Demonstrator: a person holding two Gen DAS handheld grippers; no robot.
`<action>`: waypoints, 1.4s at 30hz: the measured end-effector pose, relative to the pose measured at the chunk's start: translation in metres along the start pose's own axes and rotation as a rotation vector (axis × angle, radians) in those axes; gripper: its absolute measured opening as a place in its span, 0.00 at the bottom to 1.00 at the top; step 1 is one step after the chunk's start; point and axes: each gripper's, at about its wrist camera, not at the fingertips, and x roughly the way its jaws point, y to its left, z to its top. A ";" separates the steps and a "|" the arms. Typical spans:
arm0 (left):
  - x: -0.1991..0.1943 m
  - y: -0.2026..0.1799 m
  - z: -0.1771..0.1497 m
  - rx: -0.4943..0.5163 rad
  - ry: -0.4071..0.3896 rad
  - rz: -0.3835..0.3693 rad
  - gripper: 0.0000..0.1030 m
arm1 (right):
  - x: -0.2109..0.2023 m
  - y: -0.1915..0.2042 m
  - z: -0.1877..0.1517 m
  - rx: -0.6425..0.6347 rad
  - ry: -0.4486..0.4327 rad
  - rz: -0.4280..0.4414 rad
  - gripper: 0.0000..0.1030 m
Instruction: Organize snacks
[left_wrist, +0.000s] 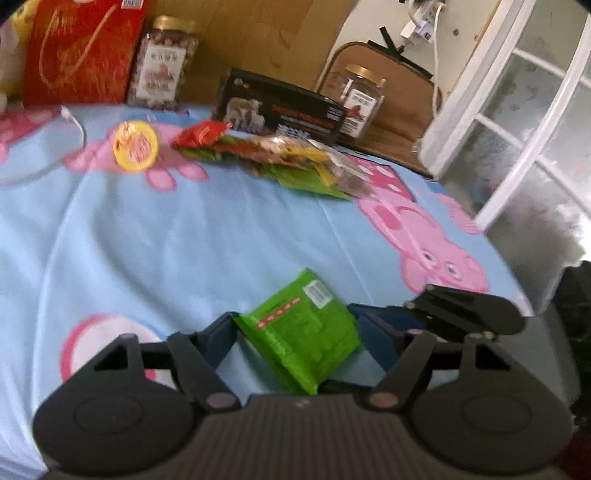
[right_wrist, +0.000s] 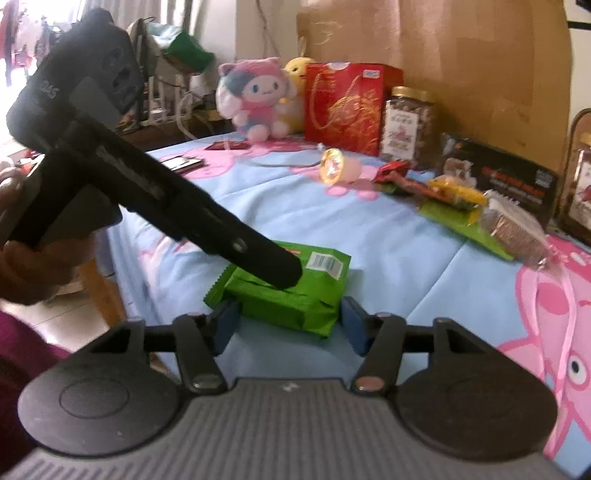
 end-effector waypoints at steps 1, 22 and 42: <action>0.001 0.000 0.004 -0.003 -0.005 0.007 0.68 | 0.001 -0.003 0.002 0.014 -0.005 -0.005 0.53; 0.090 -0.027 0.237 0.161 -0.262 0.007 0.67 | 0.044 -0.142 0.124 0.024 -0.273 -0.352 0.53; 0.007 0.089 0.134 -0.116 -0.418 0.102 0.82 | 0.047 -0.166 0.094 0.434 -0.286 -0.193 0.46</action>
